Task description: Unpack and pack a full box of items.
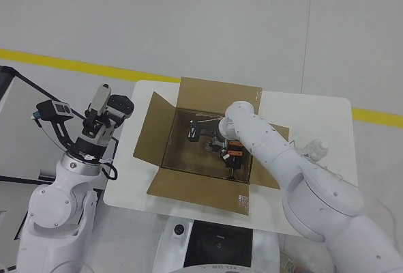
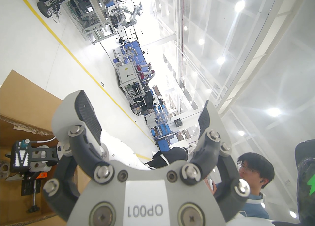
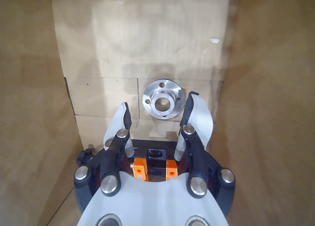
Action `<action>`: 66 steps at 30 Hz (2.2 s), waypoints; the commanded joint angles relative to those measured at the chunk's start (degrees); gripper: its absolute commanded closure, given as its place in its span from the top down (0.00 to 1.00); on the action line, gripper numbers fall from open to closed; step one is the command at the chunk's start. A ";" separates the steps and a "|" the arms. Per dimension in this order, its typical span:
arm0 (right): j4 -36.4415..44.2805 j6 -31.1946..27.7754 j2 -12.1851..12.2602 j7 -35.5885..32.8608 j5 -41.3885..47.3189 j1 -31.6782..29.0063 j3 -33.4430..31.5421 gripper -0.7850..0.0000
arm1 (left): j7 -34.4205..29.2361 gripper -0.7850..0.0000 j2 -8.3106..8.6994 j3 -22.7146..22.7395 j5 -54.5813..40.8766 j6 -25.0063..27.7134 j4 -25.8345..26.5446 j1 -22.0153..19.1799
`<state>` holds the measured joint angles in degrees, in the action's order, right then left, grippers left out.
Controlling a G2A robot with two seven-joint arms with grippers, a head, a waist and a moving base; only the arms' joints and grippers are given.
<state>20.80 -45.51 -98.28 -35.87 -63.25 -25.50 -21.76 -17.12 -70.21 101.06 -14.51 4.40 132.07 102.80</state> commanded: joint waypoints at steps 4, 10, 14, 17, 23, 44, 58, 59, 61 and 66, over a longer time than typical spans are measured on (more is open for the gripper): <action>0.33 -0.22 0.48 -0.41 0.15 -0.41 -0.54 0.47 | 0.00 1.00 0.00 0.00 0.00 0.00 0.00 0.00; 0.77 -0.29 0.82 -1.04 0.03 -0.93 -0.94 0.45 | 0.00 1.00 0.00 0.00 0.00 0.00 0.00 0.00; 1.09 0.29 0.94 -1.10 -0.19 -1.25 -1.16 0.45 | 0.00 1.00 0.00 0.00 0.00 0.00 0.00 0.00; 1.16 1.03 1.03 -0.65 -0.65 -1.36 -1.28 0.44 | 0.00 1.00 0.00 0.00 0.00 0.00 0.00 0.00; 2.02 3.19 1.10 1.35 -2.01 -1.86 -1.36 0.41 | 0.00 1.00 0.00 0.00 0.00 0.00 0.00 0.00; 0.75 4.93 0.50 2.03 -3.93 -2.89 -1.79 0.16 | 0.00 1.00 0.00 0.00 0.00 0.00 0.00 0.00; 1.11 4.85 0.31 2.40 -4.75 -2.51 -2.46 0.00 | 0.00 1.00 0.00 0.00 0.00 0.00 0.00 0.00; 1.27 4.62 0.31 2.27 -4.76 -2.50 -2.51 0.00 | 0.00 1.00 0.00 0.00 0.00 0.00 0.00 0.00; 1.53 4.17 0.37 1.82 -4.90 -2.23 -2.63 0.00 | 0.00 1.00 0.00 0.00 0.00 0.00 0.00 0.00; 2.90 3.26 0.59 0.00 -4.72 -1.93 -3.10 0.00 | 0.00 1.00 0.00 0.00 0.00 0.00 0.00 0.00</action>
<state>23.38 -41.98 -97.74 -35.49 -68.09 -27.43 -24.77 -17.12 -70.21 101.06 -14.51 4.40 132.07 102.80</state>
